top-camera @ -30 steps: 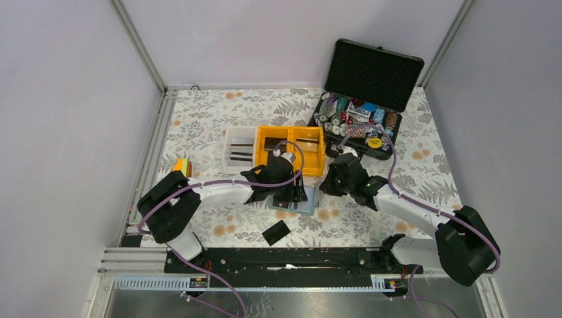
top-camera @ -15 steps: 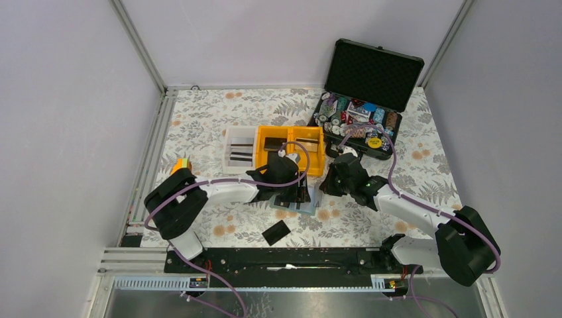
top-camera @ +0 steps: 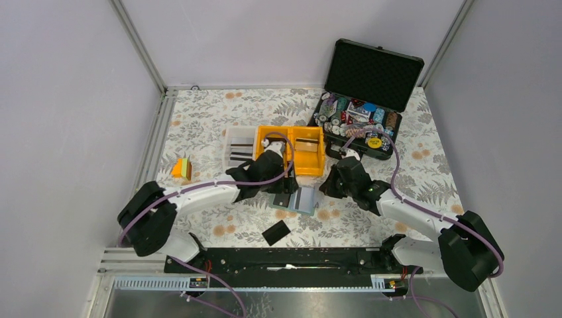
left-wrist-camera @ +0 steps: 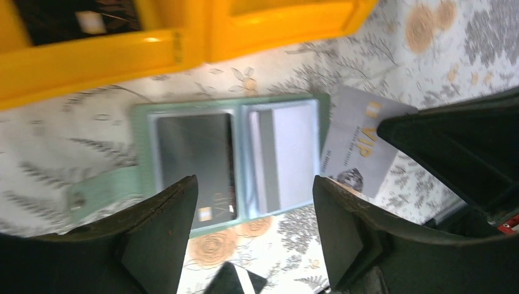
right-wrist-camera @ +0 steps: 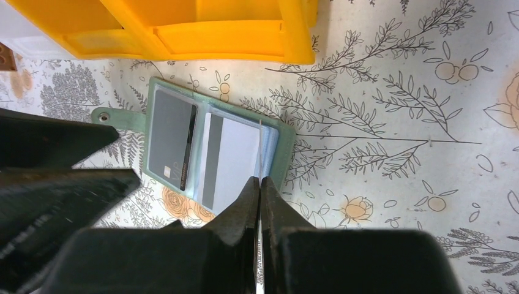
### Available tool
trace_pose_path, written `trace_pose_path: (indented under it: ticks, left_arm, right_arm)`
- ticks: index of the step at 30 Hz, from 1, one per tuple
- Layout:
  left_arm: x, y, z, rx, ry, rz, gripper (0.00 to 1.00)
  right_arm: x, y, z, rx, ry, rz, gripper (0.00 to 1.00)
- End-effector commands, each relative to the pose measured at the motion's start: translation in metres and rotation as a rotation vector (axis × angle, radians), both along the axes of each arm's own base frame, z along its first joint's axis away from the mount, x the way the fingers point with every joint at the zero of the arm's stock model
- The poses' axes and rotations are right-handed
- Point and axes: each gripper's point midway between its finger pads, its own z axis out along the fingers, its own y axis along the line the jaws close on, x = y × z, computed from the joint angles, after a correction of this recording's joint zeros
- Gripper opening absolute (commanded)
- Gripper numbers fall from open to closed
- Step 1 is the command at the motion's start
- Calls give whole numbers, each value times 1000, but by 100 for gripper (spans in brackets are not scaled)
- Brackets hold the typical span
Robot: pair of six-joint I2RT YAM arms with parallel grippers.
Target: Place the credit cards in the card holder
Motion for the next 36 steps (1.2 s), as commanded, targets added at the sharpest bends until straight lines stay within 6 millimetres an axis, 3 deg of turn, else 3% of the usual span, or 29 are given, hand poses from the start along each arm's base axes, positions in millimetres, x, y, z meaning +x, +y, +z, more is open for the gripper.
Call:
trace_pose_path:
  ticks: [1,8,15,17,25,36]
  left_arm:
    - [18,47,1,94,-83,101,72]
    - [33,102,-10,218,-125,227,73]
    - [38,123,-18,261,-120,268,75]
    - [38,122,-23,230,-110,260,74]
    - [34,101,-42,112,-54,205,38]
    - [32,102,-54,128,-24,207,17]
  right_arm:
    - [8,8,11,84,-42,-30,0]
    - [8,8,10,99,-38,-42,0]
    - [8,7,17,119,-53,-60,0]
    - [8,7,18,128,-54,-66,0]
    - [7,10,16,159,-52,-75,0]
    - [7,-2,8,114,-58,-113,0]
